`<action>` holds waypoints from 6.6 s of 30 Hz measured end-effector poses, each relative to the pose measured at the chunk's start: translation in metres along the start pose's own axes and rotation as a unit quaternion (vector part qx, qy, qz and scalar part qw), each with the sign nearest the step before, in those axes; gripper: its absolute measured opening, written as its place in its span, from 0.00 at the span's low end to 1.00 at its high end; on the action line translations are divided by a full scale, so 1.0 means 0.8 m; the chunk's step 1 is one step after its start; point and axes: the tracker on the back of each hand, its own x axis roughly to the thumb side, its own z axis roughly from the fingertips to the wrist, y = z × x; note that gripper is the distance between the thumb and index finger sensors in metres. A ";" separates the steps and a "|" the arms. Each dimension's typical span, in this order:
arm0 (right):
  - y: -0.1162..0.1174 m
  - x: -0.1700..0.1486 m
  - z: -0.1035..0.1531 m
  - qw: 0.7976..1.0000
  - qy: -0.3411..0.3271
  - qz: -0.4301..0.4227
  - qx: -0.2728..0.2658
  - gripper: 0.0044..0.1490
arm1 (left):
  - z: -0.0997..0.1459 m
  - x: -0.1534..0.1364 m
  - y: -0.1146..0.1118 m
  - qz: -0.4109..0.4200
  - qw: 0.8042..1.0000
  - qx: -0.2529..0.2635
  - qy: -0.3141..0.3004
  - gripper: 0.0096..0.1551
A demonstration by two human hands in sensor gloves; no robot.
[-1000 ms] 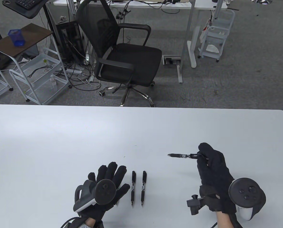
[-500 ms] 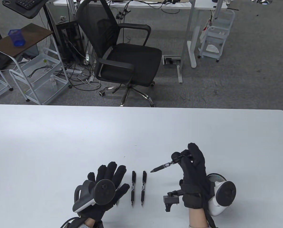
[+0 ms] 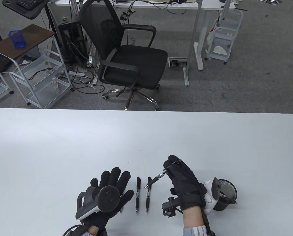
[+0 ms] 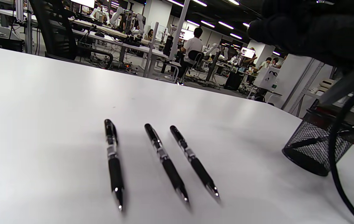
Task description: Press to open click pens
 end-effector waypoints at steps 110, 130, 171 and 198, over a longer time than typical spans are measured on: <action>0.057 -0.006 0.000 0.881 -0.023 0.469 0.062 0.33 | 0.001 -0.001 0.001 -0.005 1.000 0.006 0.007 0.40; 0.027 -0.086 -0.021 0.706 0.049 0.707 -0.022 0.37 | 0.002 -0.002 0.003 0.000 1.000 0.008 0.003 0.41; 0.013 -0.113 -0.029 0.629 0.108 0.769 -0.043 0.41 | 0.002 0.000 0.003 0.000 1.000 0.006 0.002 0.40; 0.022 0.128 0.029 0.479 0.183 0.856 -0.067 0.42 | 0.007 0.001 0.007 0.014 1.000 0.012 -0.011 0.41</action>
